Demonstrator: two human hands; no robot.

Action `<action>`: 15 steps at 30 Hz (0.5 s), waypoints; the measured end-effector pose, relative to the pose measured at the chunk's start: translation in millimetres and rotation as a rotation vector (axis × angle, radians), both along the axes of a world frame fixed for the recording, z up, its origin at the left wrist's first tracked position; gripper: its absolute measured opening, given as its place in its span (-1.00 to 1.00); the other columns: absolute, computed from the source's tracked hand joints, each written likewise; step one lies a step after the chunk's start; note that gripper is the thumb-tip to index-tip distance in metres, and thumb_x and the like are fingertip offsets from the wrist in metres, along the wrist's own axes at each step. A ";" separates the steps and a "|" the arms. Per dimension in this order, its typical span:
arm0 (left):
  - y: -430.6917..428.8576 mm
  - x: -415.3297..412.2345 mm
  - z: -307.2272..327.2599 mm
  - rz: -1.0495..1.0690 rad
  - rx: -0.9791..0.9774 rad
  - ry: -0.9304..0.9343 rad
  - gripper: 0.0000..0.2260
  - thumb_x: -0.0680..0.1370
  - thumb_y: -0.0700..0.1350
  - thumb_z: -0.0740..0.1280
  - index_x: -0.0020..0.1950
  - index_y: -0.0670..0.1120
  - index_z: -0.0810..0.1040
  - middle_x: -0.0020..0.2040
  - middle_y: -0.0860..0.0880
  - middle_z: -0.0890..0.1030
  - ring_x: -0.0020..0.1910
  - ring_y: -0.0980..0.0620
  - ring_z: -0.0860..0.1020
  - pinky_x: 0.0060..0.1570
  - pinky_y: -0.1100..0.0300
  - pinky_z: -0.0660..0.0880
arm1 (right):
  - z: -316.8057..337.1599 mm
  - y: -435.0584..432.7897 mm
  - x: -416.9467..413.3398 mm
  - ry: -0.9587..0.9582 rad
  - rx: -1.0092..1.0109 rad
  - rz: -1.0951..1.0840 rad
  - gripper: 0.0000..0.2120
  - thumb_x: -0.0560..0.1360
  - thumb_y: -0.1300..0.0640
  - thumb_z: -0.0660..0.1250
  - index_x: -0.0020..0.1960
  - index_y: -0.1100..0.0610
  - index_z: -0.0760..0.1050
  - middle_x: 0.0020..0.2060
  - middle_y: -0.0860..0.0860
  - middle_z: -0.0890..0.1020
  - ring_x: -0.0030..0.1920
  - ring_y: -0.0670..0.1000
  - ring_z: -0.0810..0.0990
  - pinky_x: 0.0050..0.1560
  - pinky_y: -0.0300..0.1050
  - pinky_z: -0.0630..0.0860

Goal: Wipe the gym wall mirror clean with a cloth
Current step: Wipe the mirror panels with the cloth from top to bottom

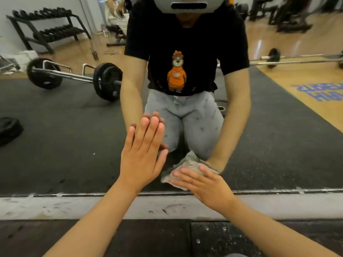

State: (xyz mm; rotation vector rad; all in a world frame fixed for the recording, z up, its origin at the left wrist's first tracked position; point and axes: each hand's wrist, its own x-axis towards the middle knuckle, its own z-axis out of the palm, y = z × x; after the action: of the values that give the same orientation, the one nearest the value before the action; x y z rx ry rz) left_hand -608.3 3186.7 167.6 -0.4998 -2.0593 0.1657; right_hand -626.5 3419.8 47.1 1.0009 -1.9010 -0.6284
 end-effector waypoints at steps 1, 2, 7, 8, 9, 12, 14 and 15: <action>0.6 -3.3 -0.5 -0.001 0.001 0.023 -0.31 0.61 0.02 0.10 0.61 -0.12 -0.22 0.61 -0.04 -0.29 0.59 -0.01 -0.25 0.55 0.03 -0.27 | -13.2 9.3 0.2 -0.008 0.060 -0.006 -0.34 0.57 0.05 0.05 0.62 -0.07 -0.11 0.60 -0.02 -0.21 0.59 0.01 -0.24 0.55 0.12 -0.35; 0.9 -5.9 -0.8 0.001 0.002 0.041 -0.31 0.61 0.03 0.09 0.61 -0.11 -0.23 0.60 -0.03 -0.31 0.59 0.00 -0.26 0.55 0.03 -0.28 | -21.4 18.0 0.3 -0.022 0.096 -0.011 -0.34 0.56 0.05 0.04 0.61 -0.06 -0.11 0.60 -0.03 -0.22 0.59 -0.01 -0.24 0.55 0.10 -0.36; 3.2 -7.6 -6.6 0.005 0.023 0.066 -0.30 0.61 0.03 0.09 0.61 -0.09 -0.25 0.60 -0.01 -0.33 0.58 0.00 -0.28 0.55 0.02 -0.28 | 5.5 55.4 2.9 -0.057 -0.004 0.004 -0.38 0.58 0.09 0.07 0.60 -0.09 0.02 0.60 -0.12 -0.02 0.59 -0.09 -0.12 0.57 -0.01 -0.28; 3.4 -8.0 -7.1 0.005 0.023 0.072 -0.30 0.60 0.03 0.09 0.61 -0.10 -0.25 0.60 -0.01 -0.33 0.58 0.00 -0.28 0.55 0.02 -0.28 | 22.0 64.0 1.4 -0.039 -0.067 0.007 -0.38 0.57 0.09 0.09 0.60 -0.11 0.03 0.60 -0.13 0.01 0.60 -0.09 -0.10 0.57 -0.01 -0.26; 3.5 -8.3 -7.2 0.009 0.025 0.078 -0.29 0.60 0.03 0.09 0.61 -0.10 -0.25 0.60 -0.01 -0.32 0.58 0.00 -0.28 0.55 0.02 -0.27 | 41.1 71.7 -0.7 -0.022 -0.138 0.010 -0.38 0.58 0.09 0.11 0.60 -0.12 0.04 0.60 -0.13 0.00 0.60 -0.08 -0.08 0.56 0.00 -0.24; 4.4 -9.4 -7.1 0.014 0.039 0.081 -0.30 0.60 0.02 0.10 0.61 -0.10 -0.24 0.61 0.00 -0.31 0.59 0.00 -0.27 0.55 0.01 -0.27 | 102.7 80.0 -7.6 -0.003 -0.413 0.004 -0.46 0.66 0.02 0.08 0.61 -0.13 0.03 0.61 -0.11 -0.08 0.60 -0.05 -0.12 0.55 0.03 -0.26; 5.1 -9.1 -8.4 0.019 0.046 0.084 -0.30 0.60 0.02 0.10 0.61 -0.10 -0.23 0.61 0.00 -0.30 0.59 0.00 -0.26 0.55 0.01 -0.27 | 133.9 73.1 -11.2 0.018 -0.592 -0.024 -0.49 0.69 -0.02 0.03 0.61 -0.13 -0.01 0.60 -0.13 -0.16 0.59 -0.04 -0.20 0.55 0.04 -0.29; 5.4 -8.8 -9.0 0.020 0.047 0.087 -0.30 0.60 0.01 0.10 0.61 -0.10 -0.23 0.61 0.00 -0.29 0.59 0.00 -0.26 0.55 0.01 -0.27 | 143.1 67.3 -12.4 0.033 -0.669 -0.038 -0.49 0.70 -0.03 0.00 0.61 -0.13 -0.02 0.60 -0.14 -0.19 0.59 -0.04 -0.22 0.55 0.05 -0.30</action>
State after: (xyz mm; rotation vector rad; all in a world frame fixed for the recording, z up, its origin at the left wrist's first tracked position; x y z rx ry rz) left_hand -617.2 3192.1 158.6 -0.4359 -1.9794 0.1479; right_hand -638.9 3487.1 190.2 0.5161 -1.9041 -0.0050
